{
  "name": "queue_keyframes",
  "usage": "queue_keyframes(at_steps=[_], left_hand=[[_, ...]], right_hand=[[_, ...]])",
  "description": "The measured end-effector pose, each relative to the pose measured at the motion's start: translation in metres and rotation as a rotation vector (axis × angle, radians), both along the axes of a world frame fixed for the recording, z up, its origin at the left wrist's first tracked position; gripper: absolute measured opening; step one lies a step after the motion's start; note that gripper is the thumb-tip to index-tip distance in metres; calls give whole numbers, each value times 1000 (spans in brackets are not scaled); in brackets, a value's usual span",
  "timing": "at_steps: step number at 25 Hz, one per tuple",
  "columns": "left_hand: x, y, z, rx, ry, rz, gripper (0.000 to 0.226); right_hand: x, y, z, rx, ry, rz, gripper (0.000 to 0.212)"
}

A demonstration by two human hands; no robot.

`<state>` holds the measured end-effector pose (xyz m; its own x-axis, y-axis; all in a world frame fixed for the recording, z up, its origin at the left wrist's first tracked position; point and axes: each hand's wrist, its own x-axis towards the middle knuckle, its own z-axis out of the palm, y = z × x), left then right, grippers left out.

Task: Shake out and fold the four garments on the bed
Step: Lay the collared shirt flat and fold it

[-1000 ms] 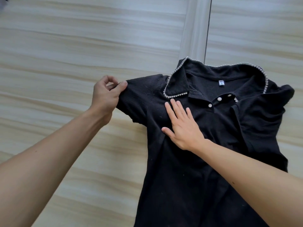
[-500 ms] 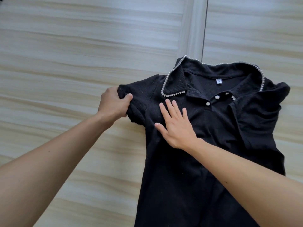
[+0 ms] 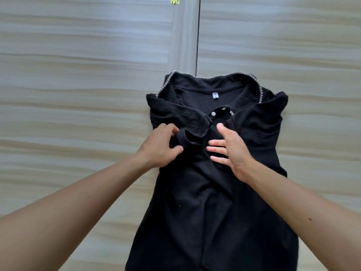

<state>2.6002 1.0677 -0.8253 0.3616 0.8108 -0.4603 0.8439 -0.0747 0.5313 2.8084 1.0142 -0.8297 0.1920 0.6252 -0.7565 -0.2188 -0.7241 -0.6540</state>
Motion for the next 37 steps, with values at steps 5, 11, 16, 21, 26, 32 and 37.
queue_keyframes(at_steps=[5, 11, 16, 21, 26, 32, 37], left_hand=[[2, -22, -2, 322, 39, 32, 31], [-5, -43, 13, 489, 61, -332, 30], [3, -36, -5, 496, 5, -210, 28], [30, -7, -40, 333, 314, -231, 84], [17, 62, -39, 409, 192, -477, 71], [45, 144, -22, 154, 410, 94, 130], [71, 132, -13, 268, 469, -59, 50]], right_hand=[[-21, 13, 0, 39, 4, 50, 95], [-37, 42, 1, 144, -157, 71, 75], [2, 17, -13, 343, -900, 287, 60], [68, 11, -44, 281, -1332, 689, 70], [112, 47, -30, 385, -1400, 737, 72], [155, 118, -24, 112, -1153, 1039, 131], [145, 105, -15, 56, -1190, 966, 108]])
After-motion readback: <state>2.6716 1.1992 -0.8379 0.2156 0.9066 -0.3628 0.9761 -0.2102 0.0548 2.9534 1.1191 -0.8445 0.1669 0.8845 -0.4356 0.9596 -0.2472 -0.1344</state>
